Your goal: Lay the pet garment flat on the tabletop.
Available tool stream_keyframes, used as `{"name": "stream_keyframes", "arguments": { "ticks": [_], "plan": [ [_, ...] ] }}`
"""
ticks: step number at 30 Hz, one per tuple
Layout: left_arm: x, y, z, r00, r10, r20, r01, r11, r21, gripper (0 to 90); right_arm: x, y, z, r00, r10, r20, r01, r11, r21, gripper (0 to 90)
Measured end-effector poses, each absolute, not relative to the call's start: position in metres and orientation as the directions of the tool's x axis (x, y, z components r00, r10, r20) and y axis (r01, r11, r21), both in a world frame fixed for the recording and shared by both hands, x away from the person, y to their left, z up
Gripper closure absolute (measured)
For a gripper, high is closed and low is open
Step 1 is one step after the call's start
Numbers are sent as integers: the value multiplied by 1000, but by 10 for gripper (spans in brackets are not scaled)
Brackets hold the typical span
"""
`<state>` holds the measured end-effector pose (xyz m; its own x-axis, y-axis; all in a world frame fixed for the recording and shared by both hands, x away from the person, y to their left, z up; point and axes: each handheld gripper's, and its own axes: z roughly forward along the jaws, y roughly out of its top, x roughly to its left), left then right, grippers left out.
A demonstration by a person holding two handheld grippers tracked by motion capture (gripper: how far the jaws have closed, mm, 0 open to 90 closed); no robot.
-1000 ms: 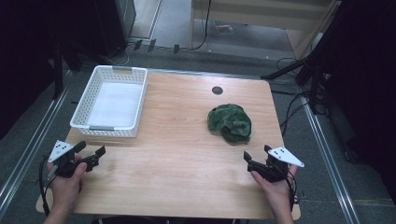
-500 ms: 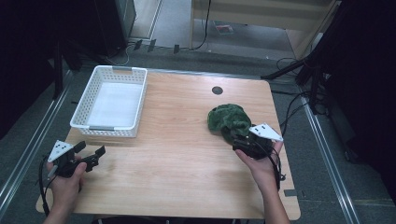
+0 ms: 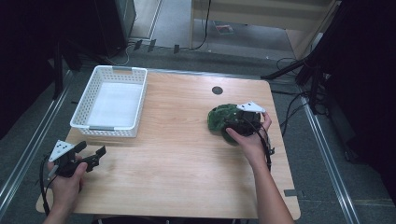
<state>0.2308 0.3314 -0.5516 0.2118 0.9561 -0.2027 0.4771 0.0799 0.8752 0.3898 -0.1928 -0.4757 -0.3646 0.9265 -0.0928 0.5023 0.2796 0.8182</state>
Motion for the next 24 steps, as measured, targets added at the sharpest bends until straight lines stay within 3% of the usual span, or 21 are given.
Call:
{"name": "stream_keyframes", "arguments": {
  "ticks": [7,12,14,15,16,17,18,19,24],
  "plan": [
    [231,331,-552,214,956,-202,476,79,876,153,414,-196,-503,-315,946,-70,591,254,765,133],
    [231,331,-552,213,956,-201,474,78,877,153,420,-193,-522,-313,945,-93,624,279,731,178],
    [231,331,-552,211,957,-198,474,77,877,153,422,-193,-528,-311,947,-80,641,271,718,251],
    [231,331,-551,212,957,-196,473,75,878,153,422,-194,-531,-315,947,-58,652,260,712,358],
    [231,331,-551,212,957,-196,473,75,878,153,422,-194,-531,-315,947,-58,652,260,712,358],
    [230,330,-551,212,958,-193,472,72,879,153,421,-194,-532,-320,946,-51,648,258,716,462],
    [230,330,-551,211,959,-190,467,72,882,154,419,-195,-532,-352,935,-46,631,273,726,629],
    [229,331,-550,203,963,-180,457,70,887,154,418,-195,-531,-364,930,-44,626,279,729,687],
    [227,330,-546,194,967,-167,443,65,894,161,408,-198,-516,-408,913,-26,584,283,761,754]
  ]
}}
